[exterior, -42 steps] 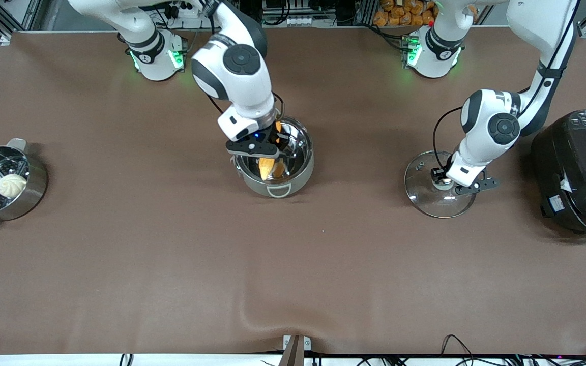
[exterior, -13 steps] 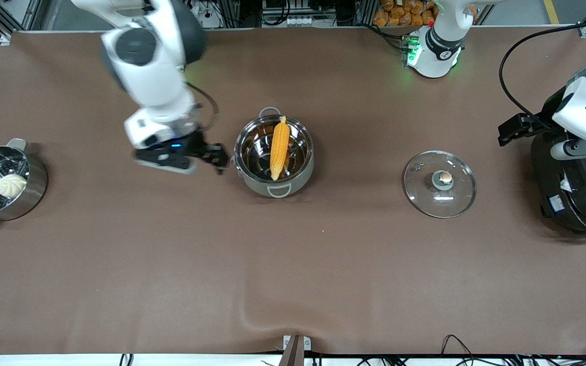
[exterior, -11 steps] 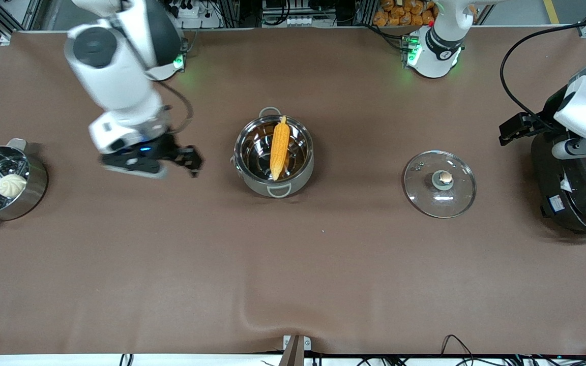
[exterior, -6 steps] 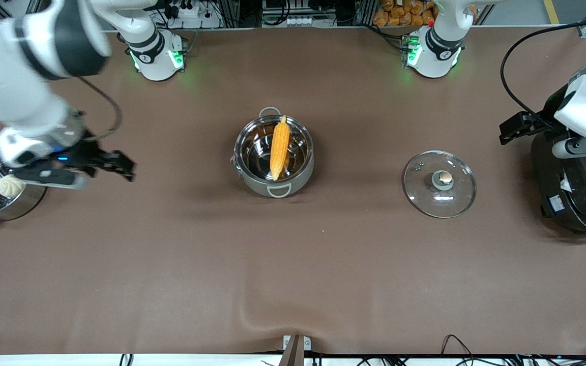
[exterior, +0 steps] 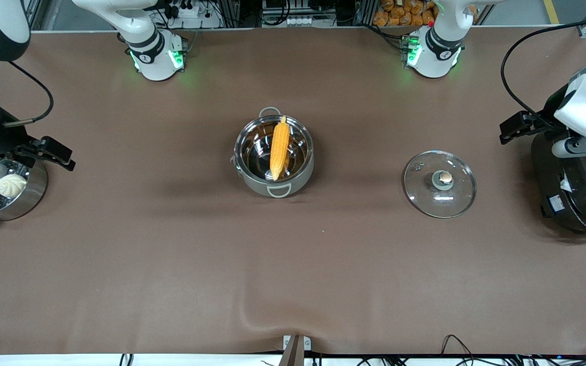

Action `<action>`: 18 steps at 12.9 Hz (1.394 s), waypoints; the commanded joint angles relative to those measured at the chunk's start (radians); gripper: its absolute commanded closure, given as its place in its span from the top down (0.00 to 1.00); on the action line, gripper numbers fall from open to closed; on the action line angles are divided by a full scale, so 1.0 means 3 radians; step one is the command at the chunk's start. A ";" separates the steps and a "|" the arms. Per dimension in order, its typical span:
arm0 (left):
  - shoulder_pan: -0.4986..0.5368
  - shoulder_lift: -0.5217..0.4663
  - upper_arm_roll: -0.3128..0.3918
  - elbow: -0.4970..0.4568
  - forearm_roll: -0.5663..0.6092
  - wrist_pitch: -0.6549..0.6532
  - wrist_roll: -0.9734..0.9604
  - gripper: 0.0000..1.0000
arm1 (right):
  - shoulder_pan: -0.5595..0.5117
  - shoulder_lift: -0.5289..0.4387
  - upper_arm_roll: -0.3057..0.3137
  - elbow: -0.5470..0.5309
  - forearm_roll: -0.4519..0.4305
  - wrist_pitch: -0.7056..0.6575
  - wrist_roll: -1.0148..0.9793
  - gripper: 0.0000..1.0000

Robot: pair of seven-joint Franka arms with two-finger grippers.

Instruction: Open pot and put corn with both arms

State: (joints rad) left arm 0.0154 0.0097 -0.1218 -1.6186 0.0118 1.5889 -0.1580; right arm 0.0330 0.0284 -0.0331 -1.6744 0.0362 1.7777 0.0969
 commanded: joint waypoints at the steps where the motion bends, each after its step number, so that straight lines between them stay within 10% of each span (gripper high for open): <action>1: 0.0041 -0.0032 -0.0008 0.0011 -0.0090 -0.0035 0.0143 1.00 | -0.0038 -0.0003 -0.0119 0.0008 0.0079 -0.0061 -0.0337 1.00; 18: 0.0035 -0.0032 -0.0029 0.0129 -0.0090 -0.0106 0.0174 1.00 | -0.0049 -0.0028 -0.0068 0.0028 0.0053 -0.0506 -0.0057 1.00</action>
State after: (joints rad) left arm 0.0154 0.0085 -0.1275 -1.5945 0.0117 1.5822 -0.1369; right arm 0.0161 0.0312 -0.0577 -1.6703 0.0612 1.6340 0.0578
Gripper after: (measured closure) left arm 0.000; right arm 0.000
